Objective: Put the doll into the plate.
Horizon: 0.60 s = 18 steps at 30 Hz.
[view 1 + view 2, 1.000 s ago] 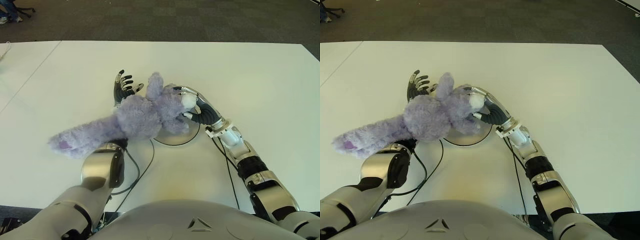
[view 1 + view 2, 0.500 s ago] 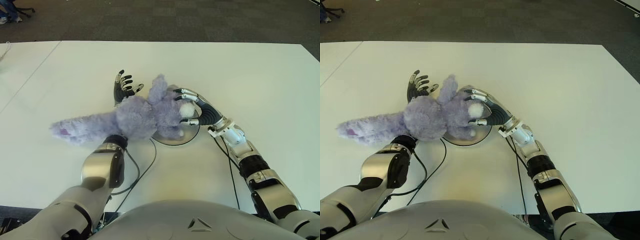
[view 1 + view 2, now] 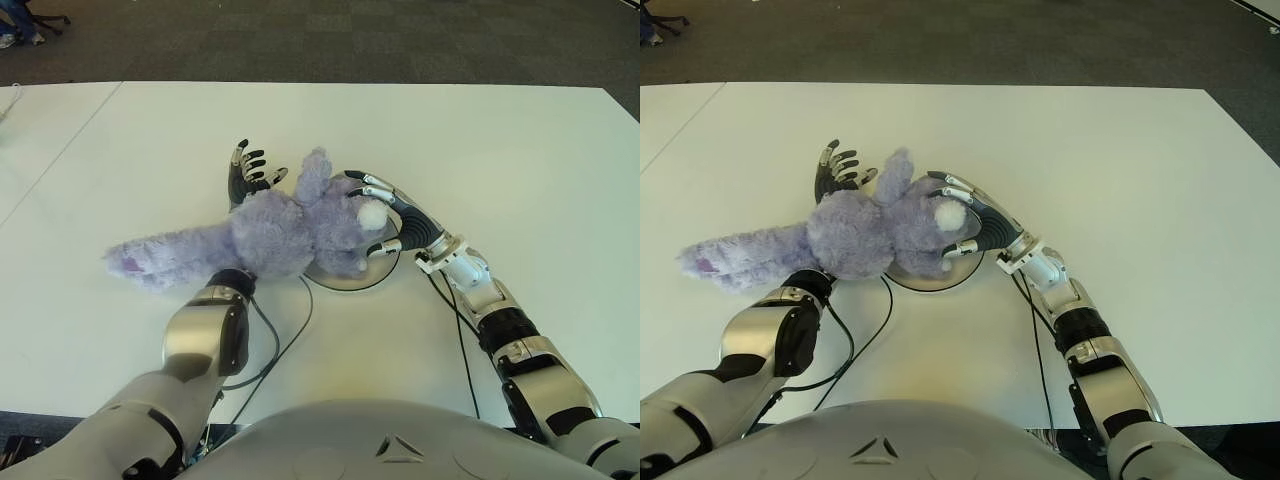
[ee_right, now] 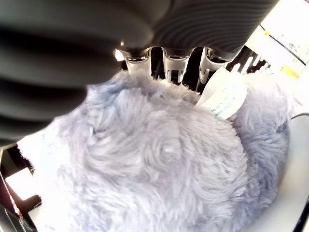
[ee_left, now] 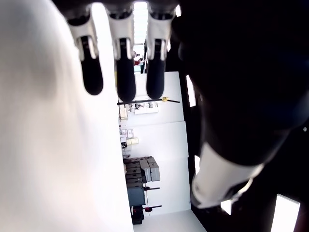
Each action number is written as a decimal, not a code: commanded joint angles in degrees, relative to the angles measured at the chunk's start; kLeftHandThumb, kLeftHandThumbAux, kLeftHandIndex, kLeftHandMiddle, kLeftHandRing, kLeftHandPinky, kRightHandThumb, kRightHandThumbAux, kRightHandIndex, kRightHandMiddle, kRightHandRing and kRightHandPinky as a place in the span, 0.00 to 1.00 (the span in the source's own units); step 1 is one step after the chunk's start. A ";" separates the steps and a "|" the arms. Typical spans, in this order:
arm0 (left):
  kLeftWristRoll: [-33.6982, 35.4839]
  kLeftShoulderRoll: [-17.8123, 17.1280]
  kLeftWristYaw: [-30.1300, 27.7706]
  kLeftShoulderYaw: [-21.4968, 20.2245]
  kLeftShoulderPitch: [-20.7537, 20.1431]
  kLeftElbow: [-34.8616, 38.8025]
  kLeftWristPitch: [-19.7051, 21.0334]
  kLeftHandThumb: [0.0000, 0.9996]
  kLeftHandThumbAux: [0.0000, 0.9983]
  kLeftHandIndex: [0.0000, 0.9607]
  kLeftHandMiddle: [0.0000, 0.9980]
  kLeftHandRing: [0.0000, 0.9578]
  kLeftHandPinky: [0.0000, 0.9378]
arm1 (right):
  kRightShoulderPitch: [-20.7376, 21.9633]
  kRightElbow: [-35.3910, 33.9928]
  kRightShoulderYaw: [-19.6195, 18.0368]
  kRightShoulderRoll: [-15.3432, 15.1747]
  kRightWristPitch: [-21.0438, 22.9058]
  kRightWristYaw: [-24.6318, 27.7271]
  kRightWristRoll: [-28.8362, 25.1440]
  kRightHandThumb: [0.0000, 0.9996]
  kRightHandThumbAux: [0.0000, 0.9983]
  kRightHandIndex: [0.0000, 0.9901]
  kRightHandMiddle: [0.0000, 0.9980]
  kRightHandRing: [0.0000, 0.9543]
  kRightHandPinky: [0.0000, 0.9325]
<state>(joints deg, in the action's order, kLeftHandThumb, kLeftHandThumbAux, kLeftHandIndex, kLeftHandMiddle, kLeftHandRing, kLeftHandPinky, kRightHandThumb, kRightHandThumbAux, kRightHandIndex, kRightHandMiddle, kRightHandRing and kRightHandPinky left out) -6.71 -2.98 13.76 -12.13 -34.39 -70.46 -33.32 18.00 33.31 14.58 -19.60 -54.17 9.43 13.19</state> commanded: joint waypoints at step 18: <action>-0.68 3.06 0.25 0.77 10.88 -7.53 8.17 0.01 0.91 0.11 0.28 0.31 0.33 | 6.38 3.02 -6.56 -0.39 8.61 2.45 -4.29 0.00 0.32 0.00 0.00 0.00 0.00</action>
<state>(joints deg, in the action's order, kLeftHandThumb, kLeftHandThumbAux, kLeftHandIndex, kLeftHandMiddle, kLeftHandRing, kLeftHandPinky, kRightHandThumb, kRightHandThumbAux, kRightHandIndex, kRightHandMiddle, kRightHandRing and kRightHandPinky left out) -6.81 -2.97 13.76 -12.13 -34.54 -70.46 -33.32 21.72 31.89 9.77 -20.78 -46.16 13.01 9.93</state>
